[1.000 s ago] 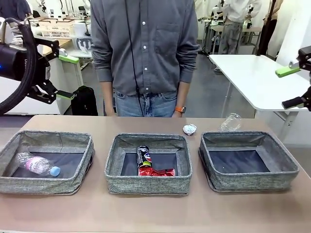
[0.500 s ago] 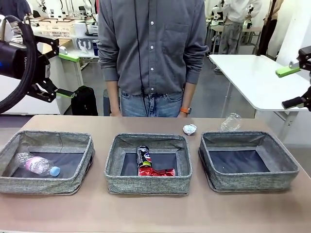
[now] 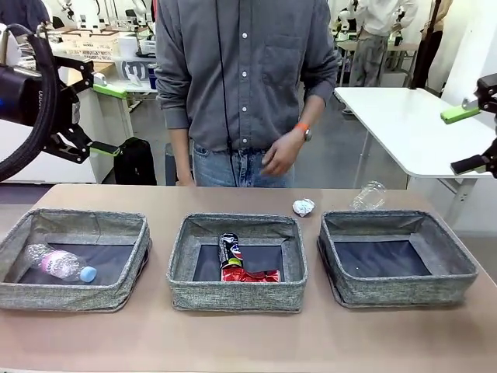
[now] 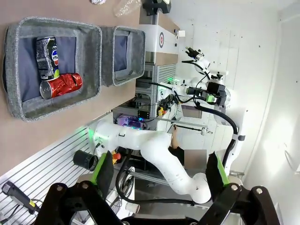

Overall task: Sort the waste into the appropriate baskets.
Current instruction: Pick up the waste item pointed out by the person.

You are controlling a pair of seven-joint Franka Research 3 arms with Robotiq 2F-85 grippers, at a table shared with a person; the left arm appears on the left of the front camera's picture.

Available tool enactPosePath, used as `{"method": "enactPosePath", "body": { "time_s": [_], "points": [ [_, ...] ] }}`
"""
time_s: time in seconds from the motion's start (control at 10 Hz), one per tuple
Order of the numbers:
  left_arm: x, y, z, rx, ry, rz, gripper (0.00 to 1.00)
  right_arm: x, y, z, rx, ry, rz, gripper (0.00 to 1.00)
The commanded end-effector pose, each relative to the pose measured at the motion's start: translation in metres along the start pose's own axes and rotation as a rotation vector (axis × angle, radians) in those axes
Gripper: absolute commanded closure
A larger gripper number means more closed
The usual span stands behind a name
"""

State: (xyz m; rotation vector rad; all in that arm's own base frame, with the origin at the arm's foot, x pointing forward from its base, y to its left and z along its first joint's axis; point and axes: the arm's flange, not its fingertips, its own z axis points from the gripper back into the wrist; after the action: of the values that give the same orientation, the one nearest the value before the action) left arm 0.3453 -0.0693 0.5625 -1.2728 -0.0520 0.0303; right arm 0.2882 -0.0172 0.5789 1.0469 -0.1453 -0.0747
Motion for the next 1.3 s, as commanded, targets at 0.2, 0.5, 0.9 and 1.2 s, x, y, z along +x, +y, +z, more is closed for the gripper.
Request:
{"method": "enactPosePath", "body": {
  "time_s": [0.2, 0.5, 0.9, 1.2],
  "points": [
    [-0.0007, -0.0009, -0.0008, -0.021, 0.000, -0.017, 0.00, -0.0014, -0.0004, 0.0016, 0.002, 0.006, -0.001, 0.00],
    [-0.0007, -0.0009, -0.0008, -0.021, 0.000, -0.017, 0.00, -0.0014, -0.0004, 0.0016, 0.002, 0.006, -0.001, 0.00],
    [-0.0007, -0.0009, -0.0008, -0.021, 0.000, -0.017, 0.00, -0.0014, -0.0004, 0.0016, 0.002, 0.006, -0.001, 0.00],
    [-0.0007, -0.0009, -0.0008, -0.021, 0.000, -0.017, 0.00, 0.0000, 0.0000, 0.0000, 0.000, 0.000, 0.000, 0.00]
  ]
}}
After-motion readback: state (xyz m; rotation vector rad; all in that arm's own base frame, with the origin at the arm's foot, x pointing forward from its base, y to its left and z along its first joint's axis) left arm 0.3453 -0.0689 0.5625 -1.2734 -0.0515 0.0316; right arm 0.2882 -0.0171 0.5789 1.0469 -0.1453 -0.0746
